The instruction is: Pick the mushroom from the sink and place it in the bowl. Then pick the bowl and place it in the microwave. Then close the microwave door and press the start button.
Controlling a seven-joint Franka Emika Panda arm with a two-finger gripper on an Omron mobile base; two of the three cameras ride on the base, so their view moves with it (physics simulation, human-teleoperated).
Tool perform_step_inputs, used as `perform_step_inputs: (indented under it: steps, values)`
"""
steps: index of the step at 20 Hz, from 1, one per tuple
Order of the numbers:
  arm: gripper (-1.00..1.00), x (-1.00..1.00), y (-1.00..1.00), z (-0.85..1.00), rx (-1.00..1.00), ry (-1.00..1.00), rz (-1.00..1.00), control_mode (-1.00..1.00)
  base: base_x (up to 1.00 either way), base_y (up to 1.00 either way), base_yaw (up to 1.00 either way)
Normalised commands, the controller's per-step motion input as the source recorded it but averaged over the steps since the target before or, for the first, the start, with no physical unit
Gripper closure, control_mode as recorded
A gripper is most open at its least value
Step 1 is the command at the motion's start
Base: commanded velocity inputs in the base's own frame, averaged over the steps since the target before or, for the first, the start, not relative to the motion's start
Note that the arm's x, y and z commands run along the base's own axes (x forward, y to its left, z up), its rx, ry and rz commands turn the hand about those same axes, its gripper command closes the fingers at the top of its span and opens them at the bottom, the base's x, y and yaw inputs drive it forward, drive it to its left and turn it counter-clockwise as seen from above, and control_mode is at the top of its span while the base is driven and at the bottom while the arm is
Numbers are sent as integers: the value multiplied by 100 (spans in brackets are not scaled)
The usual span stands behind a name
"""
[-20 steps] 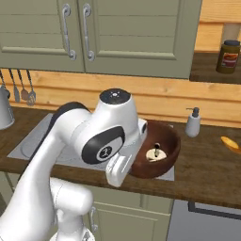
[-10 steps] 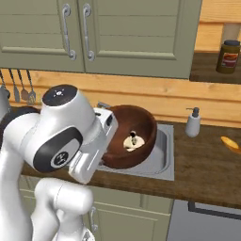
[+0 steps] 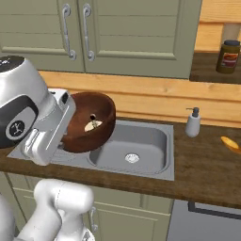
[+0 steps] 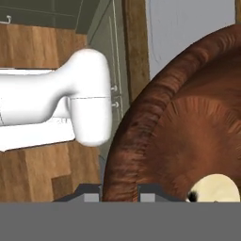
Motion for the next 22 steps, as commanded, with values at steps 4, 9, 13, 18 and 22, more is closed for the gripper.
perform_step_inputs:
  steps: [4, 9, 13, 18, 22]
  values:
    - [100, 10, 90, -20, -2, 3, 20, -100, 0, 0, 0]
    - [100, 6, 15, -15, -1, 0, 4, 100, 9, 26, 15]
    - [100, 0, 0, 0, 0, 0, 0, 100, -30, -39, 0]
    - [100, 0, 0, 0, 0, 0, 0, 100, -35, -86, -44]
    - [100, 0, 0, 0, 0, 0, 0, 100, 0, -59, -82]
